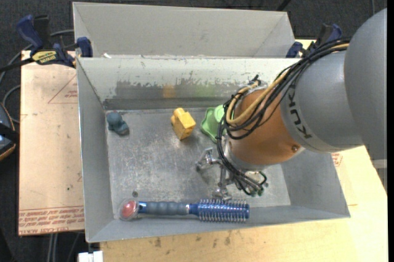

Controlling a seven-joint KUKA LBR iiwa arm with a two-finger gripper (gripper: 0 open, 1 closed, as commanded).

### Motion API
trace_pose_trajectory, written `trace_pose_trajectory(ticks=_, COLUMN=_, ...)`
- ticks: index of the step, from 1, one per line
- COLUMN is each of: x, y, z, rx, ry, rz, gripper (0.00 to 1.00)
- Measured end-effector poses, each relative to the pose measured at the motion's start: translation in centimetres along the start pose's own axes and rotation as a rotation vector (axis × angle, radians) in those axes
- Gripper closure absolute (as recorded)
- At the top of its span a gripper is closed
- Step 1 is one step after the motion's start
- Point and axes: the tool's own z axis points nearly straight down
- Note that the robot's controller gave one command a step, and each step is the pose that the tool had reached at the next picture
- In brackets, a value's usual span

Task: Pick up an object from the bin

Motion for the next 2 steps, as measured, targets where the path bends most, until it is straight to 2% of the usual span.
trace_pose_trajectory(ticks=1, x=-0.8, y=3.2, z=-10.1, rx=-0.004, ry=0.024, rz=0.088, gripper=0.0)
trace_pose_trajectory(ticks=2, x=-0.6, y=3.3, z=-0.3, rx=-0.004, ry=0.004, rz=-0.159, gripper=0.0)
